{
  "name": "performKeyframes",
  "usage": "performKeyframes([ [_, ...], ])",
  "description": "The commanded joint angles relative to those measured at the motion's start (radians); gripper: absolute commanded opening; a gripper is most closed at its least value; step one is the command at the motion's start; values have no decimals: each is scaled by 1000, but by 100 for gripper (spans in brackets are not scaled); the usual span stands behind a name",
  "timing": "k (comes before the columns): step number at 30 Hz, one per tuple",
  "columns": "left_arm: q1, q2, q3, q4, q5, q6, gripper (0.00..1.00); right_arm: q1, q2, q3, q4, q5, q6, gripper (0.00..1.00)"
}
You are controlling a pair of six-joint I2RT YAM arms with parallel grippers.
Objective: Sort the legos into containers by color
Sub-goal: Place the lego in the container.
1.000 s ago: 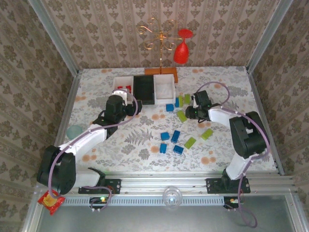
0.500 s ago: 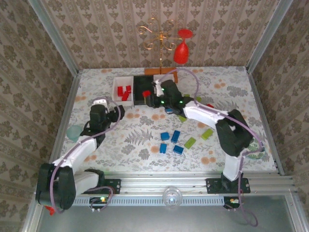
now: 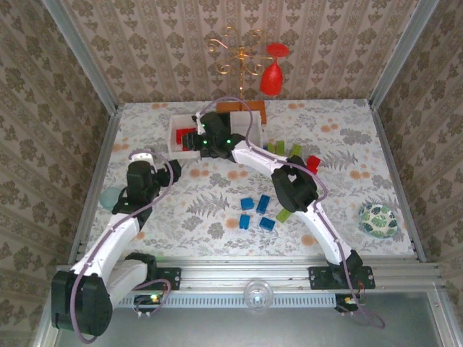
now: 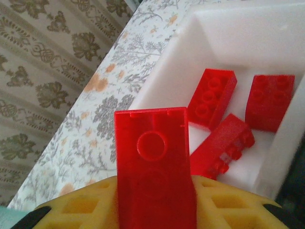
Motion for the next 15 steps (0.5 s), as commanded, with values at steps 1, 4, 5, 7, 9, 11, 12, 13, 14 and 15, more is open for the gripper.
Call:
performKeyframes([
  [1, 6, -39, 12, -52, 8, 12, 84, -9, 68, 143, -127, 17, 7, 47],
  [4, 6, -64, 7, -68, 10, 12, 84, -17, 62, 181, -135, -9, 7, 58],
  [5, 6, -73, 5, -72, 14, 10, 84, -20, 47, 180, -133, -18, 1, 61],
  [7, 6, -87, 1, -72, 29, 3, 84, -22, 7, 174, -140, -37, -13, 64],
  [9, 3, -91, 1, -64, 68, -5, 84, -26, -62, 123, -134, -63, -24, 64],
  [11, -16, -87, 0, -50, 98, -9, 84, -35, -162, 1, -93, -93, -27, 64],
  [12, -39, -77, 0, -44, 102, -11, 84, -41, -231, -96, -66, -99, -34, 64],
  [13, -65, -66, 0, -39, 94, -12, 84, -48, -296, -196, -41, -89, -43, 64],
  [14, -109, -49, 0, -29, 74, -12, 84, -57, -377, -317, -15, -68, -55, 64],
  [15, -158, -20, 3, -21, 46, -11, 84, -68, -458, -436, 1, -39, -69, 64],
])
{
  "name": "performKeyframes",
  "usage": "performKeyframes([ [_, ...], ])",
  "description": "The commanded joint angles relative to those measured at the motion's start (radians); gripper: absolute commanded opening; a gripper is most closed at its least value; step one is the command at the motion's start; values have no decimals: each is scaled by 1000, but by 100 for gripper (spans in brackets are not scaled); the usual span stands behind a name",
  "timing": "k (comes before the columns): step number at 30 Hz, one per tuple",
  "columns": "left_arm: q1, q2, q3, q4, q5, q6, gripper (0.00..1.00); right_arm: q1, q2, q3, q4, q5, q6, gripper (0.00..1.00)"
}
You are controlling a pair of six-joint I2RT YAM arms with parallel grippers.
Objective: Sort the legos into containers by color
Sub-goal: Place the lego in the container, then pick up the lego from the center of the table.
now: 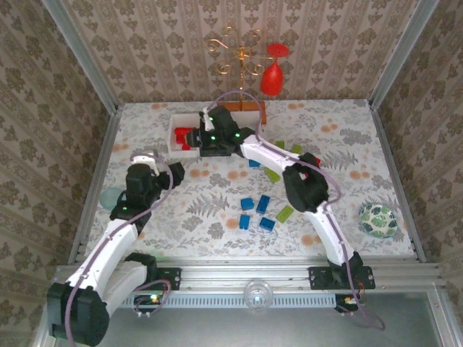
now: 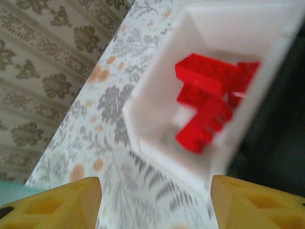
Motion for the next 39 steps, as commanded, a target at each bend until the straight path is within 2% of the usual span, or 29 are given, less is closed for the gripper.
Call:
performKeyframes([
  [1, -130, 65, 11, 23, -26, -7, 83, -38, -279, -267, 62, 41, -55, 65],
  [4, -272, 168, 46, 15, -61, 20, 82, -84, -499, -553, 34, 132, -110, 67],
  [6, -347, 223, 67, -12, -42, 63, 81, -115, -637, -711, -20, 172, -159, 69],
  [11, -440, 354, 150, -92, 141, 197, 82, -206, -850, -941, -132, 259, -234, 72],
  [15, -538, 508, 262, -198, 163, 355, 83, -297, -985, -1076, -98, 254, -170, 74],
  [19, -557, 634, 358, -290, 182, 490, 85, -303, -1127, -1195, -49, 262, -127, 77],
  [26, -600, 818, 514, -338, 211, 585, 85, -304, -1244, -1269, -72, 299, -141, 82],
  [33, -608, 962, 634, -410, 187, 627, 74, -306, -1268, -1293, -63, 300, -146, 83],
  [39, -595, 967, 621, -400, 139, 631, 58, -308, -1286, -1311, -49, 309, -146, 83],
])
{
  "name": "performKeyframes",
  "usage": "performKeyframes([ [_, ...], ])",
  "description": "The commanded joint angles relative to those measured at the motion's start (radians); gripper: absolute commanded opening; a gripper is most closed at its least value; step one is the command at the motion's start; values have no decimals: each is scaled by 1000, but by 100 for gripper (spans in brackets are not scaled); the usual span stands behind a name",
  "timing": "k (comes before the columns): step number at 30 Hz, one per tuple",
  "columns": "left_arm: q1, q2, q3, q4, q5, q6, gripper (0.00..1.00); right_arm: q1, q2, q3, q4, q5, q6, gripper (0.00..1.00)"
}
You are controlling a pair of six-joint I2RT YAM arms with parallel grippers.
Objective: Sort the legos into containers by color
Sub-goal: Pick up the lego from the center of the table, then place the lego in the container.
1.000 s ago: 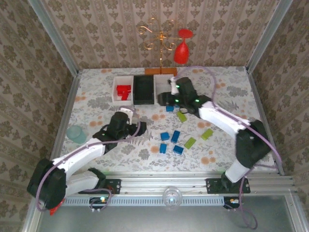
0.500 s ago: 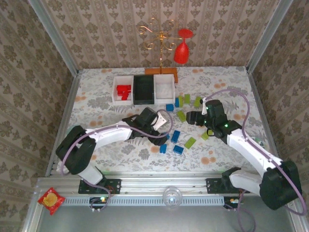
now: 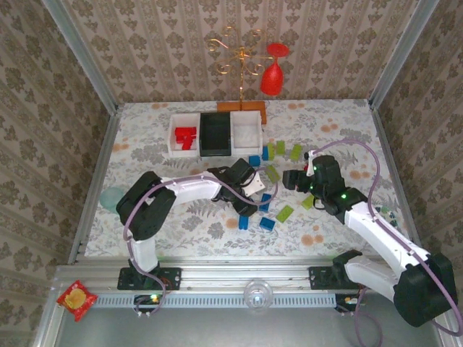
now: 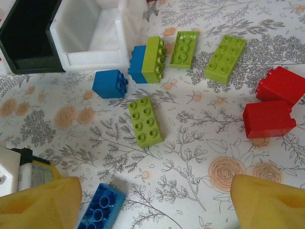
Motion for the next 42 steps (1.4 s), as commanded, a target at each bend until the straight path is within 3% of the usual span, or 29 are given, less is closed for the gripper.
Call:
performKeyframes([
  [1, 16, -15, -14, -5, -25, 23, 53, 0, -17, -17, 19, 26, -3, 83],
  [9, 82, -76, -107, 212, -114, -113, 27, 7, 15, -29, 76, -40, -3, 84],
  [16, 233, -209, -134, 417, -176, -280, 24, 42, 44, -44, 138, -54, -5, 85],
  [21, 318, -129, 43, 353, -254, -256, 25, 195, 127, -8, 139, 60, -101, 91],
  [28, 377, 115, 353, 210, -337, -221, 29, 262, 197, 2, 190, 72, -119, 98],
  [33, 407, 196, 475, 157, -356, -218, 32, 262, 216, 14, 149, 156, -94, 99],
  [42, 421, 122, 435, 185, -285, -280, 65, 263, 462, 200, 134, 166, 59, 95],
])
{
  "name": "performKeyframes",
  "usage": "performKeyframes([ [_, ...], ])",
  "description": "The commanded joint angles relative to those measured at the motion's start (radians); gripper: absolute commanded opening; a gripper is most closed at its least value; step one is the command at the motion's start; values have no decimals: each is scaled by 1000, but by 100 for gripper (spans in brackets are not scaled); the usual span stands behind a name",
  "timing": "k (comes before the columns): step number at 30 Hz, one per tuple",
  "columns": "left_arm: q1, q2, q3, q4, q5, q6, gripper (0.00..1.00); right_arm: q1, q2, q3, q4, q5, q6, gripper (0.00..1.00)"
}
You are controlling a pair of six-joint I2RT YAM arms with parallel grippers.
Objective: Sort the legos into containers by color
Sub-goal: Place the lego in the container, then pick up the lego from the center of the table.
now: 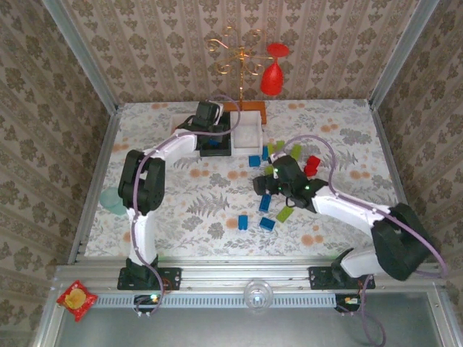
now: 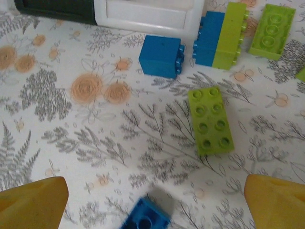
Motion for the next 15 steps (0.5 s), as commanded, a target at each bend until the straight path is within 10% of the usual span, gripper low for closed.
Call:
performKeyframes([
  [1, 2, -107, -51, 27, 42, -42, 67, 6, 125, 99, 11, 43, 79, 94],
  [15, 13, -605, -608, 253, 107, -173, 77, -16, 548, 442, -4, 107, 43, 74],
])
